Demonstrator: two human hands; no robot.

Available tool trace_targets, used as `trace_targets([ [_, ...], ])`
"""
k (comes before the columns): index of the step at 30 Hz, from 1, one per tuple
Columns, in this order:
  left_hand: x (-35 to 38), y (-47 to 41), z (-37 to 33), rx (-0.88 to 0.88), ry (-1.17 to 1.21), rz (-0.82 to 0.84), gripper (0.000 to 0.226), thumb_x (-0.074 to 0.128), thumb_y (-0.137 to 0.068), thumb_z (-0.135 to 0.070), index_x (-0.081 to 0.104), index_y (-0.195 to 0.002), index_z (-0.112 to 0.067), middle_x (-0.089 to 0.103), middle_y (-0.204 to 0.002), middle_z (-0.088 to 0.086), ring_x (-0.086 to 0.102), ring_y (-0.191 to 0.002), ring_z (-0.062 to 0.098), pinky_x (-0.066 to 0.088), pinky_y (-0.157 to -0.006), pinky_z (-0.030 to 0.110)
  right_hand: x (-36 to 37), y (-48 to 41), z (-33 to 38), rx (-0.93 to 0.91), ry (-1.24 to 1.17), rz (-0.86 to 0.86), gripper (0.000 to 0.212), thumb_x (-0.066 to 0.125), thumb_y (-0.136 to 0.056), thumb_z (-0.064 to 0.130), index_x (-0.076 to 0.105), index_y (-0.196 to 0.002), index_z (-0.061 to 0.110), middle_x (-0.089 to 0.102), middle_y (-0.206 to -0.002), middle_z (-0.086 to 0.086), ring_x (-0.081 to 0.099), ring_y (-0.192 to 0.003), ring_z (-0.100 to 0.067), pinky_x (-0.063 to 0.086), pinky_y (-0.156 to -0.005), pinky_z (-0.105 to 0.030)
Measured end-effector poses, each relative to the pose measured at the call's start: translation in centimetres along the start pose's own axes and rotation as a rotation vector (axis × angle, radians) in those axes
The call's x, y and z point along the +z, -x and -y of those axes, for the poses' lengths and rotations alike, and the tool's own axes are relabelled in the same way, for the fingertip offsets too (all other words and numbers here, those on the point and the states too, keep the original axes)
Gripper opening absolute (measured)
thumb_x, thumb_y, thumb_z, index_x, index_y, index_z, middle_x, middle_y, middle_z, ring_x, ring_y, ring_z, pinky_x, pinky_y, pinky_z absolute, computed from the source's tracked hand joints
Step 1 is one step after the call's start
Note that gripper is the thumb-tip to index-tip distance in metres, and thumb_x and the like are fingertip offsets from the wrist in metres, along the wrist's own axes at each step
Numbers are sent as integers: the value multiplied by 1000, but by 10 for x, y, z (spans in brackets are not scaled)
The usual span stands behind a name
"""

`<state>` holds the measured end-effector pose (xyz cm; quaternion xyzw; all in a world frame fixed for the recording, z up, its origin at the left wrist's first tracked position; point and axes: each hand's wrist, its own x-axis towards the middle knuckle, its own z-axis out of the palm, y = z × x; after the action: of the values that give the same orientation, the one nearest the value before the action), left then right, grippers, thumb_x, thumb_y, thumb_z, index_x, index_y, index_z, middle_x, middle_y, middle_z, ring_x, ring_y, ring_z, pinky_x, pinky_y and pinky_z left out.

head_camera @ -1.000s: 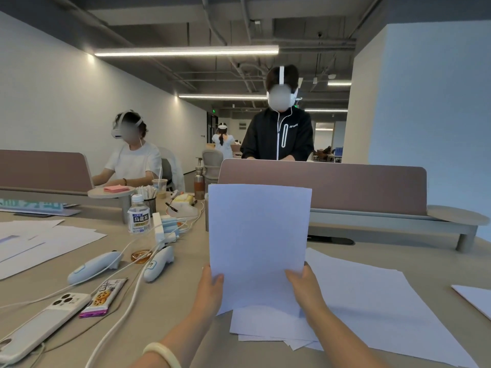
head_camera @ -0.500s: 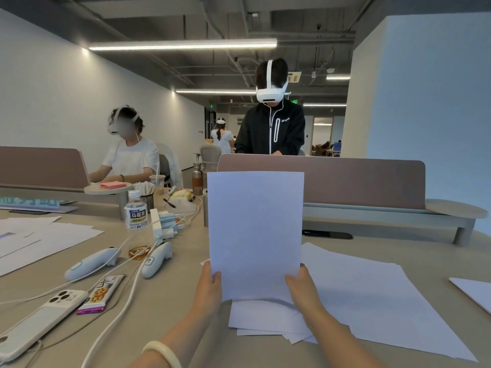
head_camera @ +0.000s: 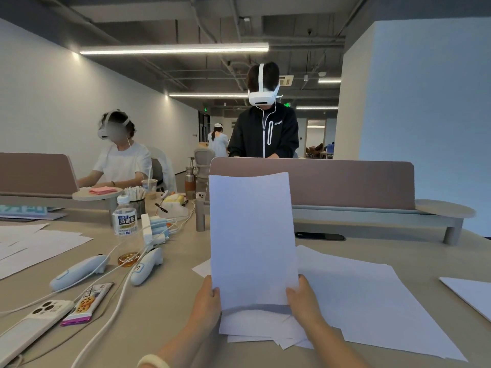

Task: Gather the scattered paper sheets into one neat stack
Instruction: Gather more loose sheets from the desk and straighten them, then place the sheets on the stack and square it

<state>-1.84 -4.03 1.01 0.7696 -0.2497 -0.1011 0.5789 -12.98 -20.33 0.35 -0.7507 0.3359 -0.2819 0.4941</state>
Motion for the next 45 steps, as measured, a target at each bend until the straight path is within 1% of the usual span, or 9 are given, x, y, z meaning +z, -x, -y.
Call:
trace_targets([
  [3, 9, 3, -10, -36, 19, 21, 27, 27, -95, 1, 39, -110, -18, 53, -99, 1, 52, -85, 13, 41, -54, 17, -18, -2, -4, 26, -19, -31, 23, 39, -92, 0, 46, -109, 13, 55, -102, -6, 53, -92, -23, 49, -77, -34],
  [7, 31, 6, -24, -74, 1, 93, 35, 29, -94, -2, 39, -126, -14, 49, -115, 3, 51, -100, 24, 51, -53, 23, -53, 1, -13, 52, -51, -61, 21, 39, -91, -2, 47, -106, 11, 55, -94, -7, 54, -73, -23, 44, -52, -23],
  [11, 66, 16, -46, -85, -56, 197, 40, 26, -96, -7, 35, -134, -16, 43, -117, -2, 48, -102, 23, 53, -50, 23, -102, 4, -23, 63, -19, -125, 17, 42, -91, -1, 50, -102, 9, 55, -90, -6, 53, -56, -18, 47, -55, -26],
  [19, 176, 41, -89, -90, -8, 371, 37, 28, -99, -10, 39, -134, -14, 48, -127, 2, 51, -104, 24, 51, -49, 19, -221, 25, -59, 188, -42, -309, 21, 38, -89, -3, 52, -99, 9, 56, -81, -5, 56, -57, -18, 47, -56, -26],
  [23, 245, 63, -107, -84, 61, 484, 36, 31, -97, -6, 41, -130, -15, 45, -126, 2, 48, -109, 26, 50, -45, 18, -288, 42, -89, 226, 23, -445, 26, 38, -87, -3, 54, -105, 7, 59, -95, -12, 57, -73, -25, 51, -54, -24],
  [30, 358, 111, -136, -60, 116, 714, 32, 36, -90, 0, 52, -116, -10, 60, -105, 16, 59, -65, 27, 53, -52, 30, -405, 68, -148, 310, 136, -653, 37, 37, -89, -3, 55, -120, 6, 59, -108, -12, 57, -80, -27, 42, -46, -15],
  [35, 415, 135, -142, 46, 84, 743, 36, 44, -86, 1, 52, -117, -15, 57, -92, 17, 52, -70, 19, 41, -55, 25, -456, 73, -182, 356, 206, -727, 41, 36, -89, -6, 50, -126, 3, 59, -96, -15, 54, -78, -28, 46, -60, -34],
  [39, 446, 149, -152, 97, 72, 768, 42, 44, -89, -2, 42, -123, -26, 49, -76, -5, 48, -67, 8, 33, -53, 16, -485, 70, -203, 406, 279, -764, 44, 36, -88, -6, 46, -130, 5, 57, -122, -18, 53, -97, -30, 43, -77, -32],
  [45, 475, 156, -157, 168, -95, 779, 51, 47, -92, -8, 30, -138, 2, 47, -75, 1, 39, -62, 6, 28, -51, 14, -508, 65, -216, 446, 528, -771, 45, 40, -86, -2, 54, -123, 18, 64, -118, -7, 53, -108, -28, 45, -90, -36],
])
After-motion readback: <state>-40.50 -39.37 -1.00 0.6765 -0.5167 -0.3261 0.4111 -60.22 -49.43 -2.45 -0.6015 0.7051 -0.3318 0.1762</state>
